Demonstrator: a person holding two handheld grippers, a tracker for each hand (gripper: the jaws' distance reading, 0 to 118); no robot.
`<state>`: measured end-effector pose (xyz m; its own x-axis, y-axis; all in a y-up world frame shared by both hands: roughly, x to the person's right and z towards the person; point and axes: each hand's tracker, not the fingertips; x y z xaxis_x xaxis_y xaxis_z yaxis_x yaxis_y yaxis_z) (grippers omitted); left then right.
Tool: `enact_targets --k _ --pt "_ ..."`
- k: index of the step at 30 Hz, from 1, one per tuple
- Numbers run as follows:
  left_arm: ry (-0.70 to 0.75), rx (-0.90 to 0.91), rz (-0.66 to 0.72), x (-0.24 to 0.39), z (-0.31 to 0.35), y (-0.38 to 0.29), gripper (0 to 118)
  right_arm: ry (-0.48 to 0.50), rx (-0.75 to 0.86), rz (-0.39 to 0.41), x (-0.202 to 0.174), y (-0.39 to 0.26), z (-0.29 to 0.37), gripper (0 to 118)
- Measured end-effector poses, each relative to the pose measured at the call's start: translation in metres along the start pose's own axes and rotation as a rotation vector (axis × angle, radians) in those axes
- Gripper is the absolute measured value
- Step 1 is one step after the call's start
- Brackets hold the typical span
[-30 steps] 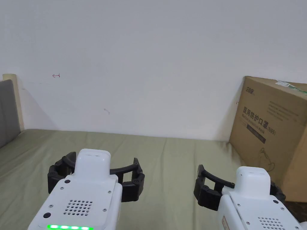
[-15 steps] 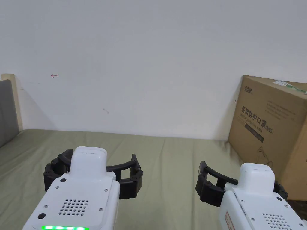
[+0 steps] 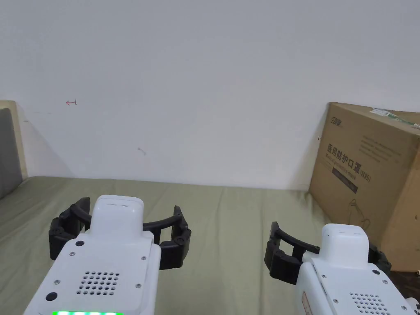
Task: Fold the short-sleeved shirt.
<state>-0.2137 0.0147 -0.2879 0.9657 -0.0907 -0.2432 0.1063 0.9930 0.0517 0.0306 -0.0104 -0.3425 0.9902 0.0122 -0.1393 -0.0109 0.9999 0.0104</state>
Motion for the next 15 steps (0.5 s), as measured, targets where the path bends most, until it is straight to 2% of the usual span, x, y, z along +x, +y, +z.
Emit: enact_targets --k 1,2,3,4,5,6,7,8,9,12,15 --pt "0.015 -0.006 -0.038 0.002 0.0 -0.001 113 0.012 -0.001 0.004 0.0 0.0 0.0 111" --pt "0.042 -0.008 -0.061 0.004 0.0 -0.002 104 0.038 0.001 0.003 0.001 0.001 0.0 110" --pt "0.061 -0.009 -0.083 0.006 0.001 -0.004 77 0.073 0.012 0.001 0.002 0.001 0.002 104" --pt "0.069 -0.015 -0.1 0.008 0.001 -0.005 45 0.094 0.025 0.003 0.002 0.001 0.004 89" --pt "0.062 -0.033 -0.099 0.008 -0.002 -0.007 11 0.105 0.036 0.0 0.002 0.0 0.007 54" --pt "0.053 -0.065 -0.085 0.007 -0.005 -0.009 0 0.101 0.033 0.005 0.002 0.0 0.007 0" --pt "0.032 -0.092 -0.038 0.004 -0.005 -0.011 0 0.081 0.011 0.021 0.0 0.001 0.004 0" --pt "-0.007 -0.112 0.023 -0.001 -0.005 -0.014 0 0.07 0.013 0.004 0.002 0.0 0.004 0" --pt "-0.03 -0.135 0.071 -0.005 -0.006 -0.016 0 0.12 0.004 -0.045 0.006 -0.002 0.004 0" --pt "-0.011 -0.155 0.078 -0.007 -0.011 -0.019 0 0.068 0.0 -0.026 0.007 -0.004 0.004 0" --pt "-0.032 -0.175 0.077 -0.006 -0.013 -0.021 0 0.059 0.003 -0.033 0.014 -0.002 0.004 0"
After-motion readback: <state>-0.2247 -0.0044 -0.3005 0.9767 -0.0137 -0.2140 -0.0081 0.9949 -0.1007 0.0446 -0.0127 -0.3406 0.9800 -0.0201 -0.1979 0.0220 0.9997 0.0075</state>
